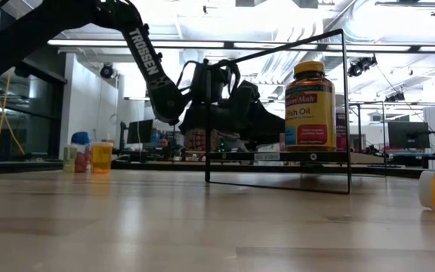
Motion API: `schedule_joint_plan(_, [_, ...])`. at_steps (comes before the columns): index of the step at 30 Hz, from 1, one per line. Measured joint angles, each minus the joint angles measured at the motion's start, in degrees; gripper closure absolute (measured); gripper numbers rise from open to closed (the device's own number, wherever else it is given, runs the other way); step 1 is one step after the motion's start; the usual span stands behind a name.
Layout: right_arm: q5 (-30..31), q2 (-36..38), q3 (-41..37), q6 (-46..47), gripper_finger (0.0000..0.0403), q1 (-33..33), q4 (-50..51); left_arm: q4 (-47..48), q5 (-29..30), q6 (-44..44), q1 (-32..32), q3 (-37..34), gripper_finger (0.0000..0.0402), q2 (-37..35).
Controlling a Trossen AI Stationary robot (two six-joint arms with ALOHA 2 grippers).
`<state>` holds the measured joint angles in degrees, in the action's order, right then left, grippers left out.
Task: Pick and place medicine bottles onto shelf by color
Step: Put the red pill bottle on the shelf, then put the orange pill bottle on the shelf
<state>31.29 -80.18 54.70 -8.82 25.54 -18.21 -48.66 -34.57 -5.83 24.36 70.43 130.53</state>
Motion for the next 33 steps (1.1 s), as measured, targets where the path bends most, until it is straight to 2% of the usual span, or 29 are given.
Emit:
schedule_joint_plan(9, [0.00, 0.00, 0.00, 1.07, 0.0237, 0.00, 0.01, 6.37, 6.21, 4.74, -1.56, 0.04, 0.0196, -3.54])
schedule_joint_plan(24, [0.00, 0.02, 0.00, 1.07, 0.0237, 0.00, 0.52, 13.67, 5.64, 7.31, -1.53, 0.07, 0.0196, -6.46])
schedule_joint_plan(33, [0.00, 0.02, 0.00, 1.07, 0.0237, 0.00, 0.60, 27.77, 6.74, 12.21, -1.51, -0.25, 0.0196, -11.93])
